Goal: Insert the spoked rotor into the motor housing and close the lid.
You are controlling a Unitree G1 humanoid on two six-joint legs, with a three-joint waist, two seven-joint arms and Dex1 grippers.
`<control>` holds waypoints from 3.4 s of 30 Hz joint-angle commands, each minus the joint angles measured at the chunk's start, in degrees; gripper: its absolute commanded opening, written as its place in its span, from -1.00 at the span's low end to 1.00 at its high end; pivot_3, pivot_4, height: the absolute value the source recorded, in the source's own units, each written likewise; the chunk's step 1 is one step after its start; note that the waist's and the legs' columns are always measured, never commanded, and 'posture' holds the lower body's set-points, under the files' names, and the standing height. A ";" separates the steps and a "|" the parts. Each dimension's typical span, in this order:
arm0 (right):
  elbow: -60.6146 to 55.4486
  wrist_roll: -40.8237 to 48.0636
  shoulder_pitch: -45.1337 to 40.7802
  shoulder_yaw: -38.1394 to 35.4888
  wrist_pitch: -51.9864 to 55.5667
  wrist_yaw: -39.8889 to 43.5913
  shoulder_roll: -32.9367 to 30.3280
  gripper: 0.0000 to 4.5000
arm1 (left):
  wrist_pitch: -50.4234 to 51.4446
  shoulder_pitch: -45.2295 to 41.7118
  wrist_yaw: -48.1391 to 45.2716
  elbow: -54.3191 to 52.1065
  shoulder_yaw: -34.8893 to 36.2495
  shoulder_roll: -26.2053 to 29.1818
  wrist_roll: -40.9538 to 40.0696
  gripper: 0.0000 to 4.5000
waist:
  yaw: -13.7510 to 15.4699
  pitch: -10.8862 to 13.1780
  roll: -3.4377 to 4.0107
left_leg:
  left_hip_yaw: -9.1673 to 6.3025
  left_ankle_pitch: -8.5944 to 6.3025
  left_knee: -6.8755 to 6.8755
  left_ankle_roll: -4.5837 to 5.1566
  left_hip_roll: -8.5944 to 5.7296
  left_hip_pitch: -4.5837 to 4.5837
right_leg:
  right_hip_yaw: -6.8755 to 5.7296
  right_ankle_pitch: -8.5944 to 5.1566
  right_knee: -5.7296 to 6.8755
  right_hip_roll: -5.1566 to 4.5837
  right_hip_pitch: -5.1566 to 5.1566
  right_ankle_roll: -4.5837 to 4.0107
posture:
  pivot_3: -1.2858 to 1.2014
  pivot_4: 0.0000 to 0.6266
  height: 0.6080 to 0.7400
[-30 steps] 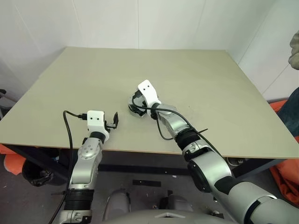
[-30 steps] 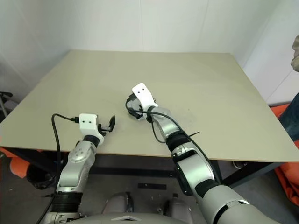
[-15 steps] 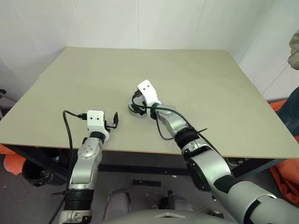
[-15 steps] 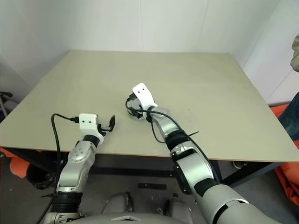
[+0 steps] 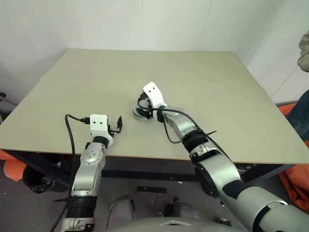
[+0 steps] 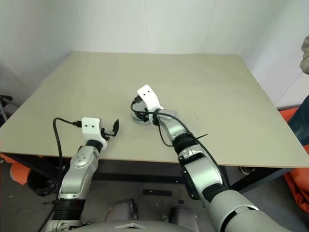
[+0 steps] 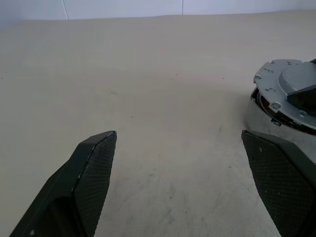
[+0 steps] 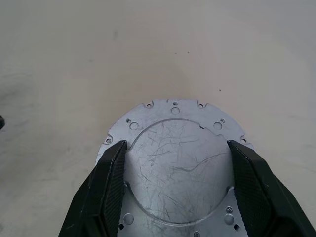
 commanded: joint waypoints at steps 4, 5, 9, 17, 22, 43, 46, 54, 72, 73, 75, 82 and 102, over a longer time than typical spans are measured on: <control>-3.86 -0.39 0.06 1.09 0.29 1.06 0.05 0.38 | -0.35 -0.89 -0.56 -2.31 -0.14 0.28 -0.24 0.91 | -0.05 0.00 0.00 | 0.00 0.00 0.00 0.00 0.00 -0.02 | 0.00 0.00 -0.01 0.00 -0.01 0.00 | 0.03 -1.00 1.00; -4.00 -0.46 0.15 1.22 0.33 1.09 0.05 0.38 | -0.35 -0.89 -0.59 -2.32 -0.15 0.25 -0.22 0.91 | -0.06 0.00 0.00 | 0.00 0.00 0.00 0.00 0.00 -0.02 | 0.00 0.00 -0.01 0.00 -0.01 0.00 | 0.03 -1.00 1.00; -4.34 -0.58 0.33 1.61 0.62 1.36 0.00 0.38 | -0.38 -0.89 -0.70 -2.28 -0.06 0.26 -0.24 0.91 | -0.10 0.00 0.00 | 0.00 0.00 -0.01 0.00 0.00 -0.02 | 0.00 0.00 -0.02 0.00 -0.01 0.00 | 0.03 -1.00 1.00; -4.42 -1.44 0.32 2.87 1.98 2.51 -0.60 0.38 | -0.33 -1.00 -0.58 -2.31 0.06 0.19 -0.27 0.91 | -0.28 0.00 0.00 | 0.00 0.00 -0.03 0.01 -0.01 -0.02 | 0.00 0.00 -0.04 0.00 0.00 -0.01 | 0.03 -1.00 1.00; -4.65 -2.31 0.40 3.90 3.15 3.26 -0.98 0.38 | -0.27 -1.08 -0.42 -2.34 -0.01 0.06 -0.23 0.91 | -0.30 0.00 0.00 | 0.00 0.00 -0.03 0.01 -0.01 -0.01 | 0.00 0.00 -0.04 0.00 0.01 -0.01 | 0.03 -1.00 1.00; 0.74 -3.70 -1.09 3.54 7.06 -0.65 -0.53 0.38 | -0.22 -1.06 -0.24 -2.47 -0.01 0.00 -0.20 0.91 | -0.44 0.00 0.00 | 0.00 -0.01 -0.06 0.00 -0.01 0.32 | 0.01 -0.01 -0.04 -0.01 0.27 0.00 | 0.03 -1.00 1.00; 1.99 -3.48 -1.66 2.97 7.23 -1.28 -0.43 0.38 | -0.25 -1.06 -0.30 -2.46 -0.01 0.05 -0.20 0.91 | -0.39 0.00 0.01 | 0.01 0.00 -0.07 -0.01 -0.01 0.44 | 0.01 -0.01 -0.03 -0.01 0.36 0.00 | 0.03 -1.00 1.00; 2.47 -3.22 -2.07 2.97 8.23 -0.85 -0.56 0.38 | -0.25 -1.14 -0.65 -2.45 0.00 0.22 -0.29 0.91 | -0.34 0.00 0.03 | 0.01 0.00 -0.08 -0.01 -0.02 0.45 | 0.02 -0.01 -0.03 -0.02 0.38 0.00 | 0.03 -1.00 1.00; -2.97 -3.22 0.31 3.59 10.85 0.22 -1.30 0.38 | -19.87 -15.59 -18.57 23.44 -1.13 11.72 -0.84 0.91 | 0.44 -0.01 0.04 | 0.04 0.11 -0.23 -0.21 -0.06 0.43 | 0.05 -0.02 -0.11 -0.02 0.31 0.00 | 0.03 -1.00 1.00; -3.22 -3.21 0.44 3.59 10.95 0.15 -1.33 0.38 | -20.38 -16.60 -19.86 24.94 -0.85 11.86 -1.63 0.91 | 0.46 -0.01 0.04 | 0.04 0.12 -0.23 -0.22 -0.06 0.44 | 0.05 -0.02 -0.10 -0.02 0.32 0.00 | 0.03 -1.00 1.00; -3.75 -3.20 0.72 3.60 11.21 0.00 -1.31 0.38 | -21.24 -18.65 -22.47 27.77 -0.46 12.34 -2.95 0.91 | 0.51 -0.01 0.04 | 0.04 0.13 -0.23 -0.24 -0.06 0.44 | 0.05 -0.01 -0.08 -0.02 0.32 0.00 | 0.03 -1.00 1.00; -5.25 -3.14 1.42 3.58 12.04 -0.28 -1.47 0.38 | -22.55 -25.03 -26.28 34.46 1.05 12.92 -5.38 0.50 | 0.48 -0.01 0.04 | 0.07 0.15 -0.30 -0.27 -0.06 0.40 | 0.06 -0.02 -0.10 -0.02 0.25 0.00 | 0.03 -1.00 1.00; -5.59 -2.82 1.11 3.11 12.32 -1.29 -1.32 0.38 | -15.32 -38.95 -46.05 51.85 0.04 12.86 -7.99 -0.99 | 0.65 0.00 0.05 | 0.11 0.16 -0.36 -0.29 -0.06 0.38 | 0.07 -0.03 -0.11 -0.05 0.22 -0.01 | 0.03 -1.00 1.00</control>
